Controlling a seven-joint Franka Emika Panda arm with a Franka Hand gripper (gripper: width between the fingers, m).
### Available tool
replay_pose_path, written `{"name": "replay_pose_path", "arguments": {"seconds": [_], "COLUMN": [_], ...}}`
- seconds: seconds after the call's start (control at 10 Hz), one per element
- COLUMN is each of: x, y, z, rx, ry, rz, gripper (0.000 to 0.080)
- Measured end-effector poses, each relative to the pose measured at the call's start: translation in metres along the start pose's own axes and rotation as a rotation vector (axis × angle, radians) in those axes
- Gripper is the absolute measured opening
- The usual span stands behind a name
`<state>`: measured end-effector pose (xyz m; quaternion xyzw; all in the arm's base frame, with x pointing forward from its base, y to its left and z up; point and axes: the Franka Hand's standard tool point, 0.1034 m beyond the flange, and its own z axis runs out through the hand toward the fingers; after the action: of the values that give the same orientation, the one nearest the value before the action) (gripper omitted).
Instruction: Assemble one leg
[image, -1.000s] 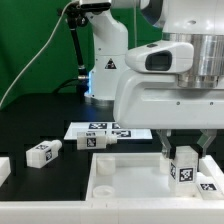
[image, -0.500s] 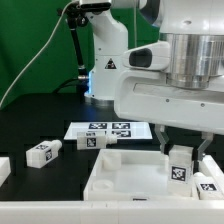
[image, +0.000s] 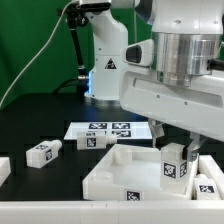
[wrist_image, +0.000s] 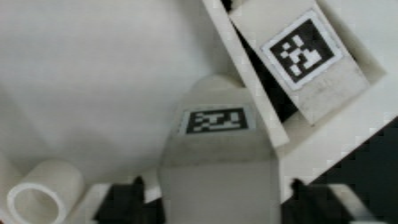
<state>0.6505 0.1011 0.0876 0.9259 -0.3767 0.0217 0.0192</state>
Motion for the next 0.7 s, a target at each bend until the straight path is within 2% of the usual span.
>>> {"name": "replay_pose_path", "arguments": {"seconds": [0.1, 0.2, 0.3, 0.5, 0.7], "x": [0.002, 0.004, 0.002, 0.0, 0.0], "y": [0.0, 0.001, 0.005, 0.01, 0.009], "z": [-0.005, -0.013, -0.027, -0.048, -0.044], "rx": [0.005, 0.011, 0.018, 0.021, 0.022], "ry": [0.003, 0.006, 0.004, -0.007, -0.004], "rz": [-0.012, -0.039, -0.054, -0.048, -0.048], "gripper": [0.0527, 0.0527, 0.0624, 0.0642, 0.0648]}}
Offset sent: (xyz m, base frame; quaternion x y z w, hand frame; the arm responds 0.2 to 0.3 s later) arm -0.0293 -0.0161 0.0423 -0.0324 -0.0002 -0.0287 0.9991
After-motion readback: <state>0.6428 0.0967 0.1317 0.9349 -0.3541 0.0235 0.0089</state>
